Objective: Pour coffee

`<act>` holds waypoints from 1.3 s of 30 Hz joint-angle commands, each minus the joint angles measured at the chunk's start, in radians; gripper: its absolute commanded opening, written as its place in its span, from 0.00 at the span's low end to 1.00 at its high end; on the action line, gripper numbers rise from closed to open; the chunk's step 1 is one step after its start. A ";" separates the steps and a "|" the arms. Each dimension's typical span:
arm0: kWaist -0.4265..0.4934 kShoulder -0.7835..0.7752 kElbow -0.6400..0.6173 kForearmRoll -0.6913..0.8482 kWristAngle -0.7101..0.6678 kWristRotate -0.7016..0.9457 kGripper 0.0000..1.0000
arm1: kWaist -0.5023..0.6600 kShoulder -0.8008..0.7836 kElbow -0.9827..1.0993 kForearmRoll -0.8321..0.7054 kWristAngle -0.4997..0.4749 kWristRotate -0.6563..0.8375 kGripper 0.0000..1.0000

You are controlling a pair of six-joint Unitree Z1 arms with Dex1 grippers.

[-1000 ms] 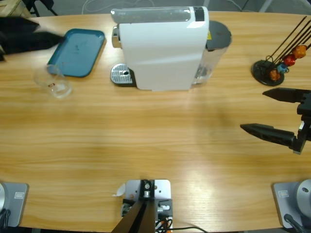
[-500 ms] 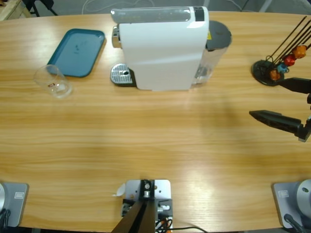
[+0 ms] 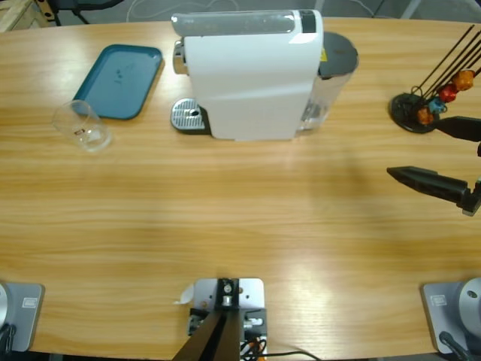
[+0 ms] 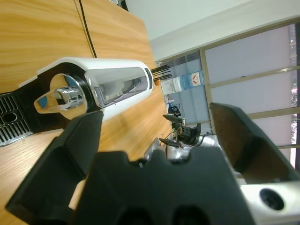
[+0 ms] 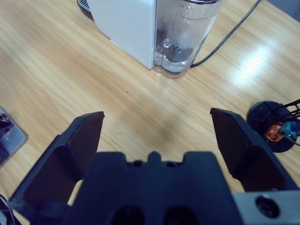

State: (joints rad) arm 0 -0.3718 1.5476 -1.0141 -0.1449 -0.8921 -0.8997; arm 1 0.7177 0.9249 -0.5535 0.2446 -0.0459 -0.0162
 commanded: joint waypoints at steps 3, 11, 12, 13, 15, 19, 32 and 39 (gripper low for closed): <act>0.012 0.140 0.101 -0.160 -0.052 -0.034 1.00 | -0.007 -0.015 0.041 -0.010 -0.009 0.012 1.00; 0.003 0.197 0.109 -0.273 -0.088 -0.065 1.00 | -0.007 -0.011 0.042 -0.012 -0.011 0.012 1.00; -0.001 0.200 0.109 -0.278 -0.088 -0.068 1.00 | -0.007 -0.011 0.043 -0.013 -0.011 0.011 1.00; -0.007 0.204 0.109 -0.281 -0.088 -0.070 1.00 | -0.007 -0.011 0.043 -0.013 -0.011 0.012 1.00; -0.018 0.214 0.109 -0.292 -0.087 -0.077 1.00 | -0.007 -0.011 0.043 -0.013 -0.011 0.011 1.00; -0.035 0.230 0.109 -0.310 -0.086 -0.088 1.00 | -0.007 -0.011 0.043 -0.013 -0.014 0.012 1.00; -0.042 0.268 0.107 -0.359 -0.085 -0.116 0.97 | -0.007 -0.011 0.043 -0.013 -0.015 0.012 1.00; -0.044 0.276 0.104 -0.376 -0.085 -0.122 0.66 | -0.007 -0.009 0.043 -0.015 -0.015 0.012 1.00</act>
State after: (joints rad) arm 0 -0.4056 1.7663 -0.9381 -0.4947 -0.9654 -1.0045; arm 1 0.7177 0.9249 -0.5504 0.2396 -0.0492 -0.0161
